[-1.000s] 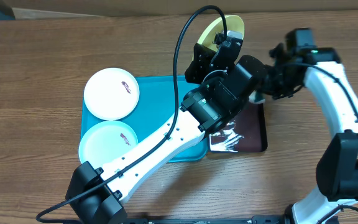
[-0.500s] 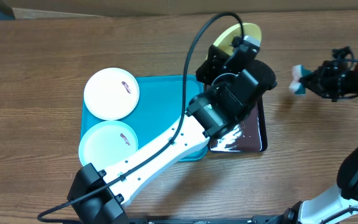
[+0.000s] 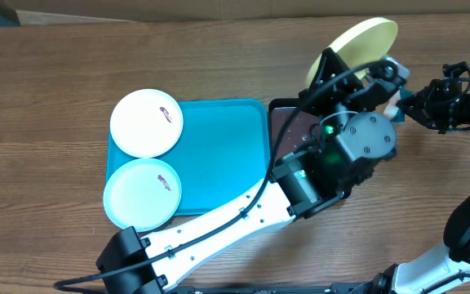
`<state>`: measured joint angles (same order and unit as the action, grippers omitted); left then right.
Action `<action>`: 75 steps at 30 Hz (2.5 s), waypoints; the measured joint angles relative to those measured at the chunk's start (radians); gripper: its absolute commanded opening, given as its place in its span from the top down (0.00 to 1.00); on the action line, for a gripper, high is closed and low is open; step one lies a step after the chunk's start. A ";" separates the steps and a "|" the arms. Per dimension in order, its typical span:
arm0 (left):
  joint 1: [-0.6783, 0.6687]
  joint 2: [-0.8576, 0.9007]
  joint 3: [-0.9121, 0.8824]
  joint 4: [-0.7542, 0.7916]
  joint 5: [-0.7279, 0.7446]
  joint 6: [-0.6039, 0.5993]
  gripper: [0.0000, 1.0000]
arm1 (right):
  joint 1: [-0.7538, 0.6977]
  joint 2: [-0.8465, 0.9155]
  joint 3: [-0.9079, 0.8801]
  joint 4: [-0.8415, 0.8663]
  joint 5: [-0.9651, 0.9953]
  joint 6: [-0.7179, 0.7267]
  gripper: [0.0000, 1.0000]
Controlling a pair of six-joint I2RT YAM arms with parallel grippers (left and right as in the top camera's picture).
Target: Clean dirty plates on tray and stack at the side
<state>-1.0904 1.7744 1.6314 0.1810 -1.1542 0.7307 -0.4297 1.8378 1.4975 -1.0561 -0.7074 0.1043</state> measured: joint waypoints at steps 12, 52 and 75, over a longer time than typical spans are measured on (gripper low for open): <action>-0.003 0.000 0.000 0.006 -0.030 0.115 0.96 | 0.000 0.000 0.000 -0.003 0.000 0.000 0.96; 0.683 -0.005 0.010 -1.076 0.792 -1.125 0.96 | 0.573 0.000 0.000 -0.053 0.154 -0.023 0.96; 1.739 -0.005 0.010 -1.232 1.244 -1.178 0.96 | 0.703 0.000 0.000 -0.055 0.289 -0.023 0.95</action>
<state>0.6487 1.7691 1.6413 -1.0512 0.0895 -0.4469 0.2729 1.8378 1.4971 -1.1114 -0.4183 0.0811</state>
